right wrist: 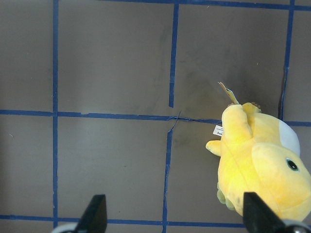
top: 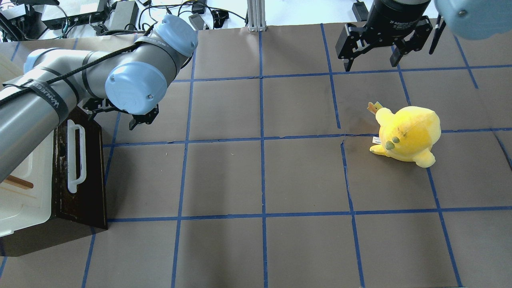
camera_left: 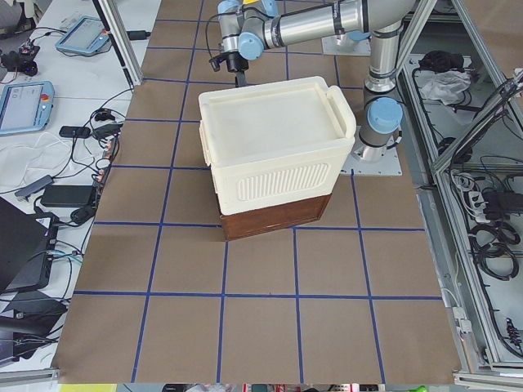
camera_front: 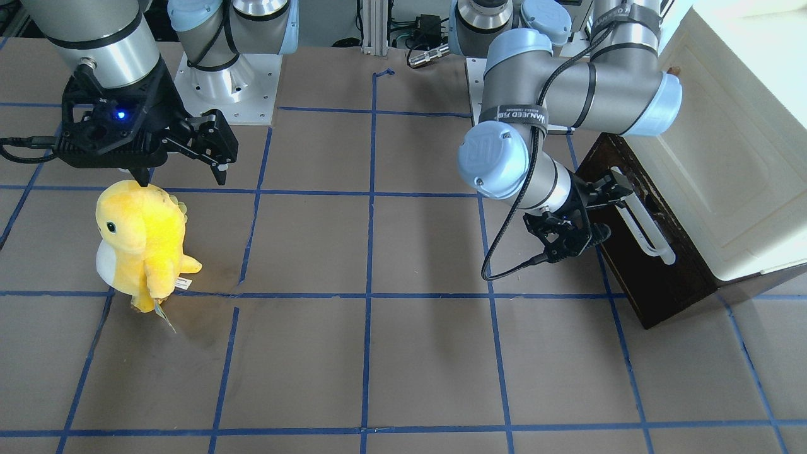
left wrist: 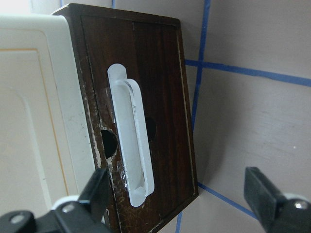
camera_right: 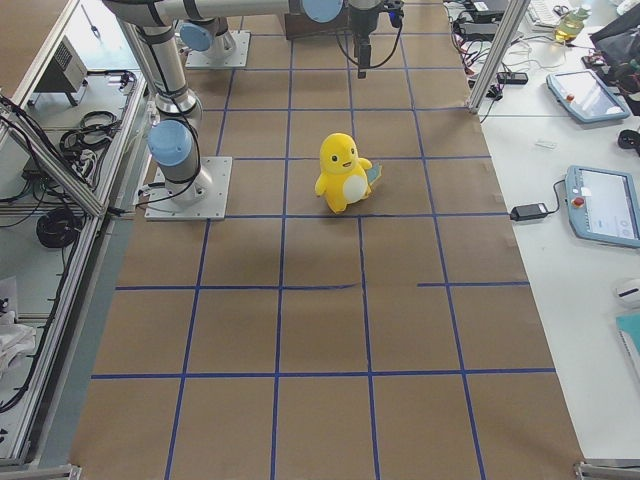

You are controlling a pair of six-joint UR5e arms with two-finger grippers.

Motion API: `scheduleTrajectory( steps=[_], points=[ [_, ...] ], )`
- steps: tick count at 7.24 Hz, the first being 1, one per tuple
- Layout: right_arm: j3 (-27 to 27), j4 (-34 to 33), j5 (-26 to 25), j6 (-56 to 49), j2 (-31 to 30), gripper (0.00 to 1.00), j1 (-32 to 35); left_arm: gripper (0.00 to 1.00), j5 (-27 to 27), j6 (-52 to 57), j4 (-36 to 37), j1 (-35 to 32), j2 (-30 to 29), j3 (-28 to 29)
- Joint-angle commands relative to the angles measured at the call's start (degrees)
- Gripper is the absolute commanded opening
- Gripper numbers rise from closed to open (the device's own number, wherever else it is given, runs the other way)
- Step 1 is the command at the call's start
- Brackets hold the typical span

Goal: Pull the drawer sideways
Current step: 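Lower the left gripper around the white drawer handle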

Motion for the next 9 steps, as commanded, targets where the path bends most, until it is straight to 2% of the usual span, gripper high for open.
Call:
scheduleTrajectory(
  steps=[1, 3, 5, 6, 9],
  points=[
    [0.0, 0.0, 0.0, 0.0, 0.0, 1.00, 0.0, 1.00, 4.2, -5.5, -0.6, 0.0, -2.6, -2.6],
    [0.0, 0.0, 0.0, 0.0, 0.0, 1.00, 0.0, 1.00, 8.7, -11.7, -0.5, 0.0, -3.9, -7.3],
    [0.0, 0.0, 0.0, 0.0, 0.0, 1.00, 0.0, 1.00, 12.9, -12.2, -2.3, 0.1, -4.3, -8.3],
    [0.0, 0.0, 0.0, 0.0, 0.0, 1.00, 0.0, 1.00, 17.6, -12.4, -5.0, 0.1, -5.0, -8.2],
    [0.0, 0.0, 0.0, 0.0, 0.0, 1.00, 0.0, 1.00, 20.1, -12.7, -6.2, 0.3, -6.7, -8.7]
  ],
)
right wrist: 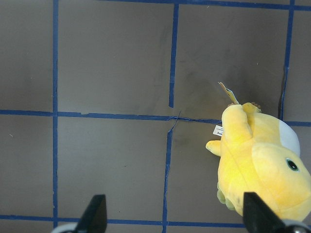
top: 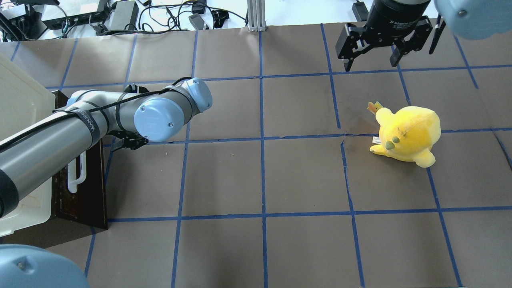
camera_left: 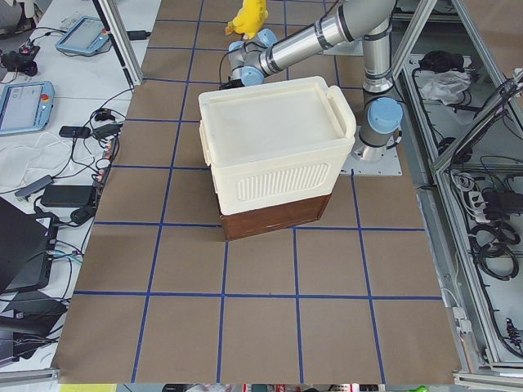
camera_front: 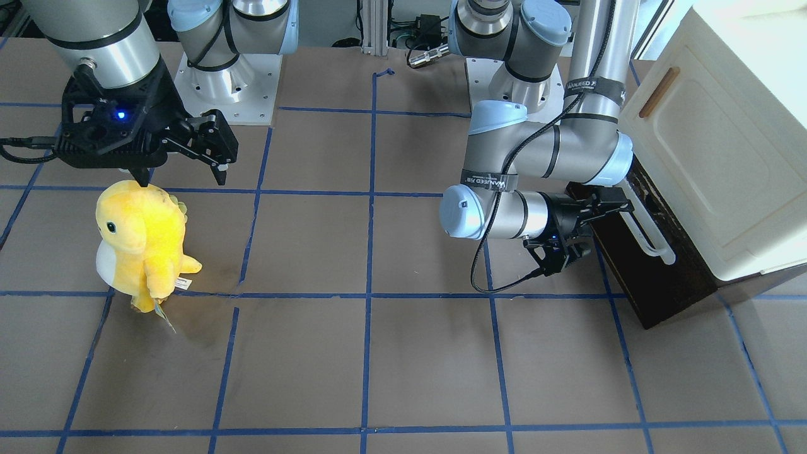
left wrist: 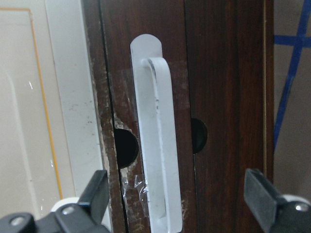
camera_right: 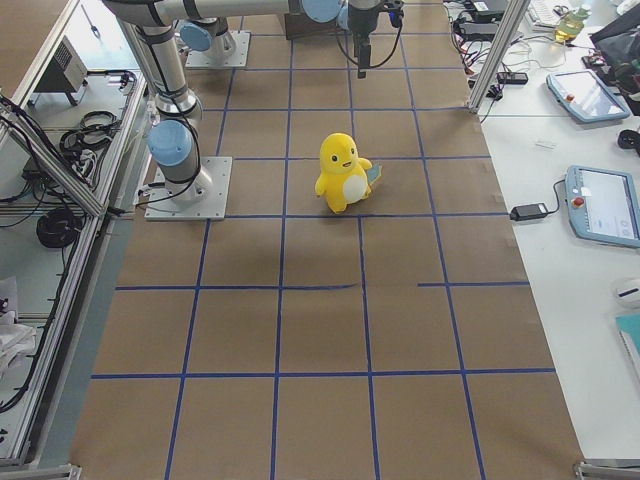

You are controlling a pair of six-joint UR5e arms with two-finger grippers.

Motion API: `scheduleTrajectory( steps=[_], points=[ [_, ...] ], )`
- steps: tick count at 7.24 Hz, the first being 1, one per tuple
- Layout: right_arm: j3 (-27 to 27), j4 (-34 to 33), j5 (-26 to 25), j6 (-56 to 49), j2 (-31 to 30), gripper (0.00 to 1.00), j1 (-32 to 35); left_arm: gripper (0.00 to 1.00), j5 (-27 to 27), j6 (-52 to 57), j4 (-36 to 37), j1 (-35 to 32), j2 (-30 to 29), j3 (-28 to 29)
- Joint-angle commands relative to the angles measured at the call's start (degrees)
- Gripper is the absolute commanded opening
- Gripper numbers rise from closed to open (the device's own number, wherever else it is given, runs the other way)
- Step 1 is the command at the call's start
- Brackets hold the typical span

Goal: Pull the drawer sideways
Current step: 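Lower the left gripper around the white drawer handle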

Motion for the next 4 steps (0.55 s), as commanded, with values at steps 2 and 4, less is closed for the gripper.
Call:
scheduleTrajectory(
  steps=[2, 4],
  points=[
    [0.0, 0.0, 0.0, 0.0, 0.0, 1.00, 0.0, 1.00, 1.8, 0.0, -2.1, 1.1, -0.6, -1.7],
    [0.0, 0.0, 0.0, 0.0, 0.0, 1.00, 0.0, 1.00, 1.7, 0.2, -2.3, 3.2, -0.6, -1.9]
  ],
)
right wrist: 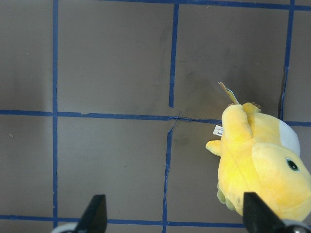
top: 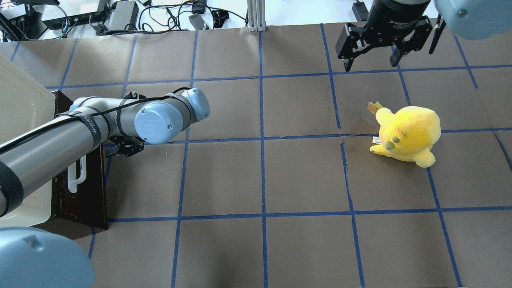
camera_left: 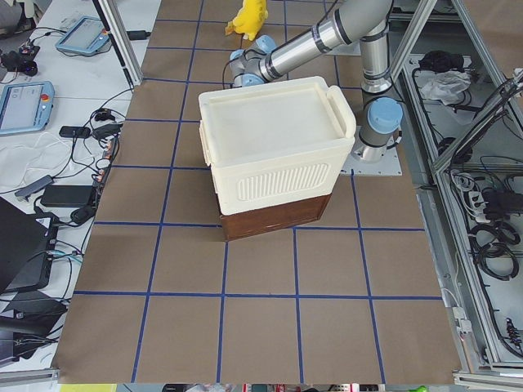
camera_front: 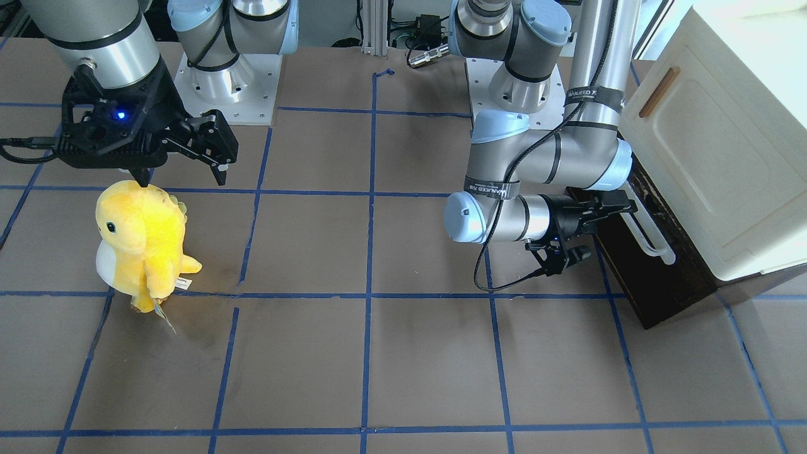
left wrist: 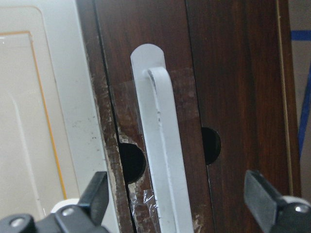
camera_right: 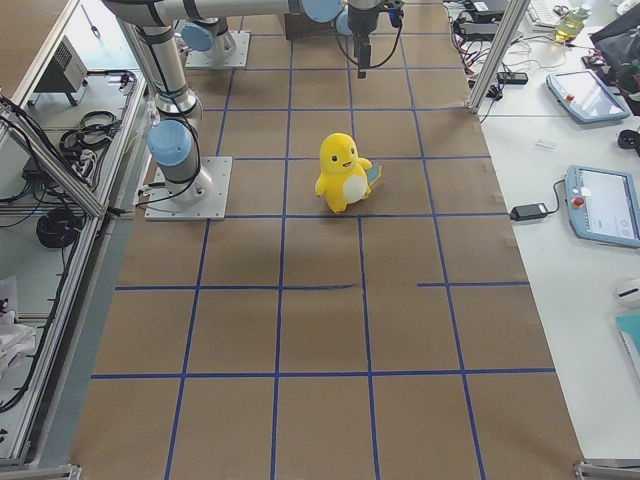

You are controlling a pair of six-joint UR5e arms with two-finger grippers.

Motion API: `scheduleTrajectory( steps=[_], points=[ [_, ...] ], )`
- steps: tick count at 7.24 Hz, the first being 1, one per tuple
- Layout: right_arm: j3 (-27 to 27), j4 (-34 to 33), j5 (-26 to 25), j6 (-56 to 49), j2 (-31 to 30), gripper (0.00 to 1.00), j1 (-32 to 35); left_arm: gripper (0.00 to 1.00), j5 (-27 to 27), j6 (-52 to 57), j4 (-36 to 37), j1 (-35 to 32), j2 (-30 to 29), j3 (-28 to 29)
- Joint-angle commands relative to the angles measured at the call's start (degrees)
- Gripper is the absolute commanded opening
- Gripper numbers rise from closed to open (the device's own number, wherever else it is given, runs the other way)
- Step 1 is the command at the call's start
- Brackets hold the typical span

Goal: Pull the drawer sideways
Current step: 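Lower the left gripper around the white drawer handle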

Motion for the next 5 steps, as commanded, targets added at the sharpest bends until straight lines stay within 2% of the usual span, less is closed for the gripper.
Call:
scheduleTrajectory(
  steps=[1, 4, 5],
  points=[
    [0.0, 0.0, 0.0, -0.1, 0.0, 1.00, 0.0, 1.00, 0.0, 0.1, -0.2, 2.5, 0.0, -0.3],
    [0.0, 0.0, 0.0, 0.0, 0.0, 1.00, 0.0, 1.00, 0.9, 0.3, -0.3, 3.3, -0.4, -0.2],
    [0.0, 0.0, 0.0, 0.0, 0.0, 1.00, 0.0, 0.90, 1.0, 0.3, -0.2, 3.3, -0.7, 0.0]
  ],
)
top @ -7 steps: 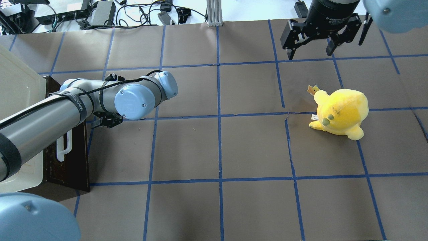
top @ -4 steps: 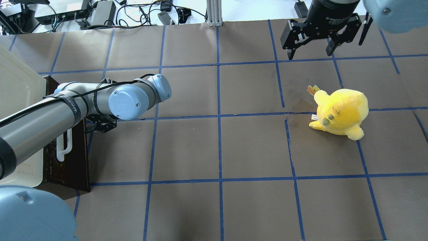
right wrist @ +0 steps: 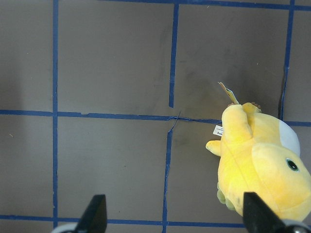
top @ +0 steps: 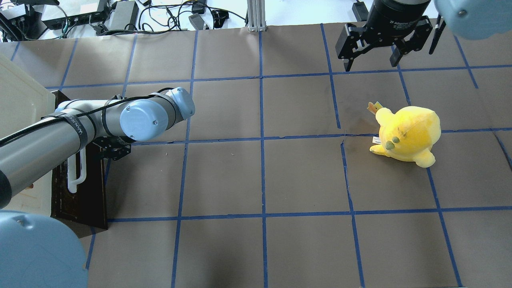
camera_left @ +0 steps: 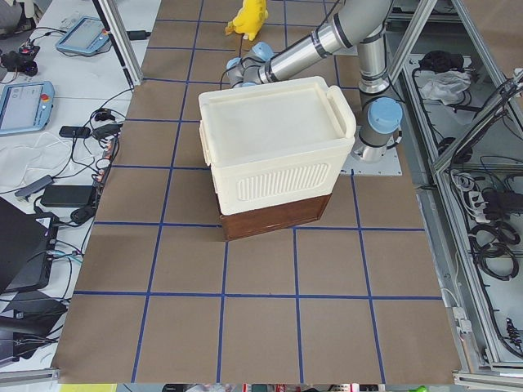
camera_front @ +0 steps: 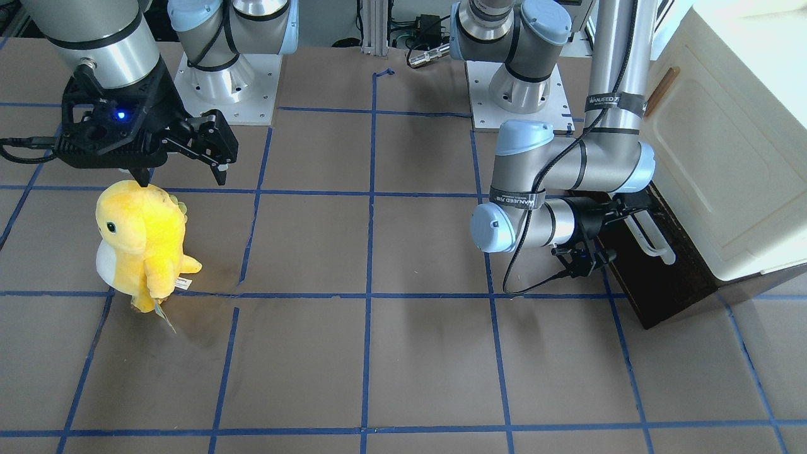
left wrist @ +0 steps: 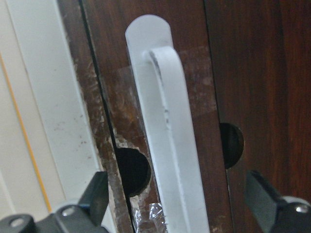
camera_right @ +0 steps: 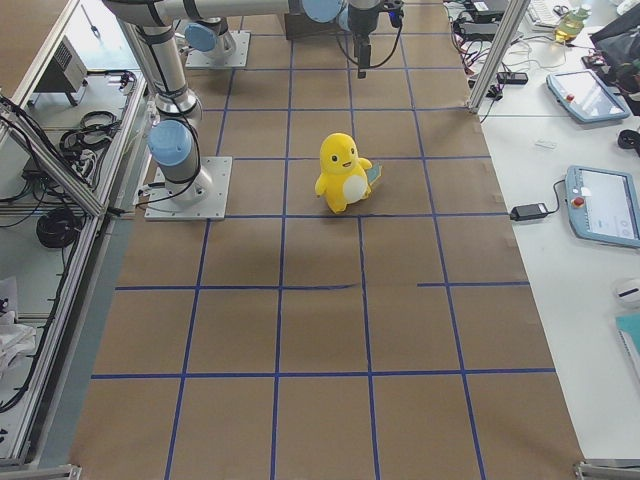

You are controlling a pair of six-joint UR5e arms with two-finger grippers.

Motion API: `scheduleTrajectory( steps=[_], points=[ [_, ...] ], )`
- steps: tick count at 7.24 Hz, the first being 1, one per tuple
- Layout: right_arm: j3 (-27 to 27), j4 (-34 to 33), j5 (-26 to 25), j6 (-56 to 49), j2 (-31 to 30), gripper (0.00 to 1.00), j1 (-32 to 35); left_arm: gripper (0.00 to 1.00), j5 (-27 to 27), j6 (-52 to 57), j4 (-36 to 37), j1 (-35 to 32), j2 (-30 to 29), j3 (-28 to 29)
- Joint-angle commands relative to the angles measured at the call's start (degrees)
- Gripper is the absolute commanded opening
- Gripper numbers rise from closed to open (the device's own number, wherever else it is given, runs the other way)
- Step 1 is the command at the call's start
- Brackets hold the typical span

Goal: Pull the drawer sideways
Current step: 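Close the left gripper on the white drawer handle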

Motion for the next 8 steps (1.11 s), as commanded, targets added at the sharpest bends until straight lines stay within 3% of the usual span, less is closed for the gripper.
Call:
scheduleTrajectory(
  steps=[1, 3, 8],
  points=[
    [0.0, 0.0, 0.0, 0.0, 0.0, 1.00, 0.0, 0.79, 0.2, 0.2, 0.2, 0.0, -0.2, 0.2],
    [0.0, 0.0, 0.0, 0.0, 0.0, 1.00, 0.0, 0.67, 0.2, 0.5, 0.2, -0.6, -0.2, 0.3],
    [0.0, 0.0, 0.0, 0.0, 0.0, 1.00, 0.0, 0.59, 0.0, 0.5, 0.7, -0.6, -0.2, 0.4]
  ],
)
